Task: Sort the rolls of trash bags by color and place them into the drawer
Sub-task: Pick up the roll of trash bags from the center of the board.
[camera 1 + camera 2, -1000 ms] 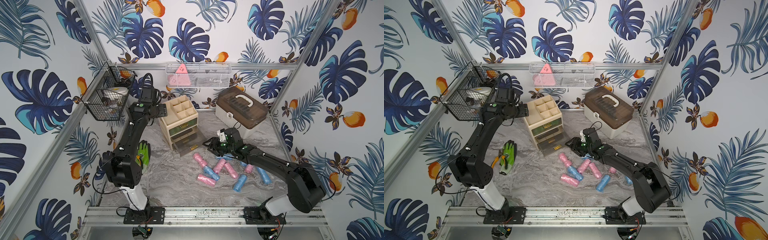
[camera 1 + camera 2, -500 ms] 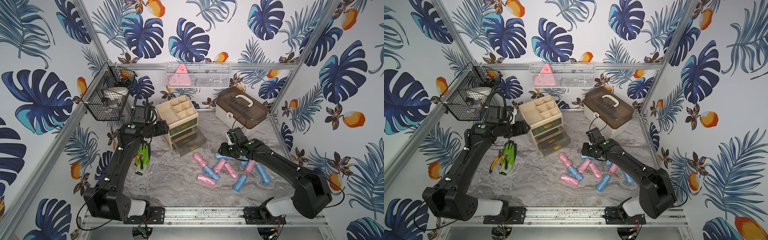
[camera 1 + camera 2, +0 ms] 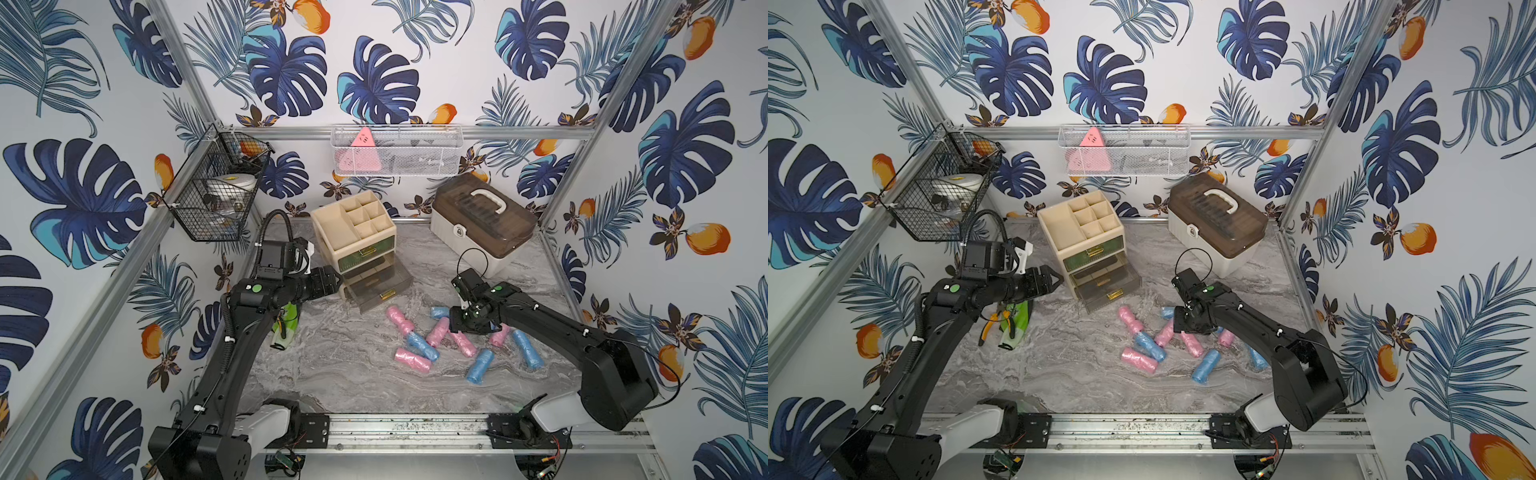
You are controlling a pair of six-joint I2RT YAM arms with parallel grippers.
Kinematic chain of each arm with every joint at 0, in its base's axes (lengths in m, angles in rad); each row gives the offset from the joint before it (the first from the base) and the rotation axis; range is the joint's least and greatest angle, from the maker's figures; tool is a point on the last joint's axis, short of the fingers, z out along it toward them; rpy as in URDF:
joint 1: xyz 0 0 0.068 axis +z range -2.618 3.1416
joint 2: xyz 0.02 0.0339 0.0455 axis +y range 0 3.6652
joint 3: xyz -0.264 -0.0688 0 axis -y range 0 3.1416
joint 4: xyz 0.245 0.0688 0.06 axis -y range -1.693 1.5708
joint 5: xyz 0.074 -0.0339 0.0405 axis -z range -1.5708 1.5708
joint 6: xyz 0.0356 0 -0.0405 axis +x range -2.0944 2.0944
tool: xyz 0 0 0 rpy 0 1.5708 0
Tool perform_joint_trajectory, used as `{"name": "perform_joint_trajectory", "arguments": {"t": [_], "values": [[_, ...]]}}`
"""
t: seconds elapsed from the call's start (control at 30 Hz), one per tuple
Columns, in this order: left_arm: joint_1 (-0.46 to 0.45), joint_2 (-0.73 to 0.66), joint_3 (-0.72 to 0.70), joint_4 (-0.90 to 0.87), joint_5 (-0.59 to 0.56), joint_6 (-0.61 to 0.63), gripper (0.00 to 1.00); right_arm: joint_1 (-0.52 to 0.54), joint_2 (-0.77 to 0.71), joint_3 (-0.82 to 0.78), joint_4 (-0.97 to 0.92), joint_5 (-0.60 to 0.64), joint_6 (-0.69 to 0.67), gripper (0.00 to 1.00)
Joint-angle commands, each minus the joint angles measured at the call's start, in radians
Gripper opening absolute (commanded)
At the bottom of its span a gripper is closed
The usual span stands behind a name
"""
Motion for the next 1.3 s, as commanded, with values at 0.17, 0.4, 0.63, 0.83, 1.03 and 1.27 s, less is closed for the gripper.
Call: {"name": "perform_joint_trajectory", "arguments": {"t": [0.17,0.4,0.63,0.83,1.03,1.27], "values": [[0.0,-0.008,-0.013,0.039,0.035,-0.018,0.81,0.0,0.067,-0.041,-0.009,0.013,-0.005,0.59],[0.0,-0.015,-0.028,0.041,0.032,-0.014,0.81,0.0,0.127,-0.05,0.041,0.005,-0.017,0.52],[0.0,-0.02,-0.037,0.039,0.034,-0.015,0.81,-0.002,0.123,-0.053,0.054,0.002,-0.036,0.32],[0.001,-0.018,-0.035,0.041,0.031,-0.016,0.82,-0.002,0.042,-0.026,0.018,-0.011,-0.045,0.12],[0.002,-0.015,-0.043,0.057,0.042,-0.026,0.82,-0.002,-0.037,0.073,-0.031,-0.059,-0.047,0.1],[0.003,-0.015,-0.04,0.052,0.031,-0.019,0.82,-0.002,-0.029,0.223,0.069,-0.296,-0.002,0.11]]}}
